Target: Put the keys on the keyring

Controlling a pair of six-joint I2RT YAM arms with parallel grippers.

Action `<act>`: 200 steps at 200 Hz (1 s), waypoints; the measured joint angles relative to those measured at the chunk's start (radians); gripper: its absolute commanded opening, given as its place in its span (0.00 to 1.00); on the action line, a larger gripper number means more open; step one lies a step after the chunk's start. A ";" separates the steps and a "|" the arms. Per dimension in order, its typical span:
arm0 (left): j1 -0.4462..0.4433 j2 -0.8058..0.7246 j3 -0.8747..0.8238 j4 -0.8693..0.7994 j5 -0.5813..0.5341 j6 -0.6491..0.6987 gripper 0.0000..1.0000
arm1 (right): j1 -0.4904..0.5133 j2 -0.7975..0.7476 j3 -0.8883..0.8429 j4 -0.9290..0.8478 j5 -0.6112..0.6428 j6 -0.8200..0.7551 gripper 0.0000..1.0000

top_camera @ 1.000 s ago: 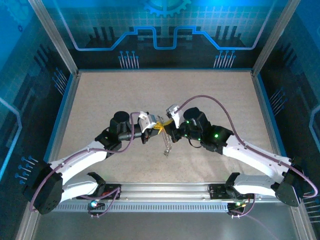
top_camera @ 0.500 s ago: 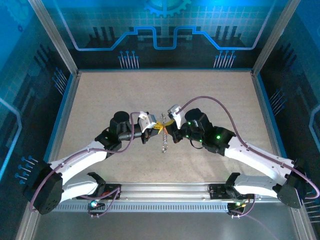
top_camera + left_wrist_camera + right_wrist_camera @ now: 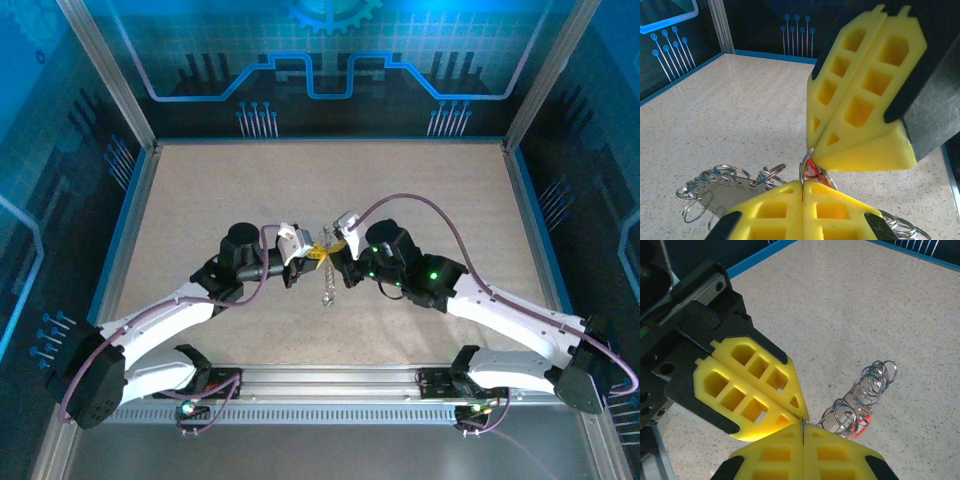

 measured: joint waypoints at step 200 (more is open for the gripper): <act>-0.002 0.000 0.017 -0.005 0.000 -0.029 0.00 | 0.020 -0.002 -0.016 -0.007 0.128 0.073 0.00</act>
